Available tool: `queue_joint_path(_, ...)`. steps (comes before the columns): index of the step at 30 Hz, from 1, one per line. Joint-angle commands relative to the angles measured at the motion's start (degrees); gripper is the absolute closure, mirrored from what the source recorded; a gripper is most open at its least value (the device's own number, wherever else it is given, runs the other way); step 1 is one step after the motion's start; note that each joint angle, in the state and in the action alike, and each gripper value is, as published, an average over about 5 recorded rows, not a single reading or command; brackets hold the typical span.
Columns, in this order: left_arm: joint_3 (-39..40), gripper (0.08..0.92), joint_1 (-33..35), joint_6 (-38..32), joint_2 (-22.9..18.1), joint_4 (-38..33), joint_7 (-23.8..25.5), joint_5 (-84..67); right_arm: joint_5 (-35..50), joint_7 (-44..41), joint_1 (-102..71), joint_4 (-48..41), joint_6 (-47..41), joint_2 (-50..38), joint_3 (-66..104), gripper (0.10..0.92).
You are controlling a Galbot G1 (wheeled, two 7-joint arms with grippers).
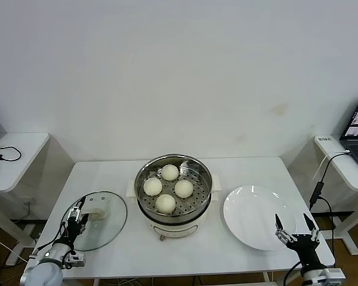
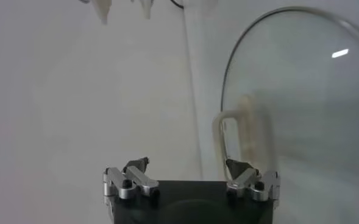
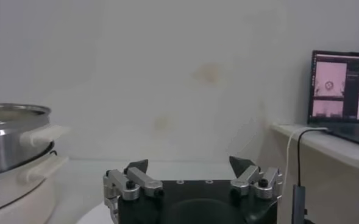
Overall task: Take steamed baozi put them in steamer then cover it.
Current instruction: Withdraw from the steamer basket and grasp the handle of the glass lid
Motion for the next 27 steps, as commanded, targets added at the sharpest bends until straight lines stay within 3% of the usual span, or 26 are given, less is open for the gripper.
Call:
queue_joint_path(1, 1.82, 0.177, -3.19, 0.07, 0.05, 2.27, 0.67, -0.68, -0.23, 0.00, -0.58, 0.18, -0.03, 0.33, 0.00, 0.203)
queue_joint_path(18, 3.16, 0.181, -6.94, 0.52, -1.04, 6.13, 0.76, -0.98, -0.73, -0.11, -1.27, 0.34, 0.26, 0.67, -0.45, 0.203)
queue_joint_path(27, 2.84, 0.397, -6.65, 0.47, -0.87, 7.10, 0.38, -1.34, -1.05, -0.18, -1.18, 0.45, 0.10, 0.91, -1.27, 0.203)
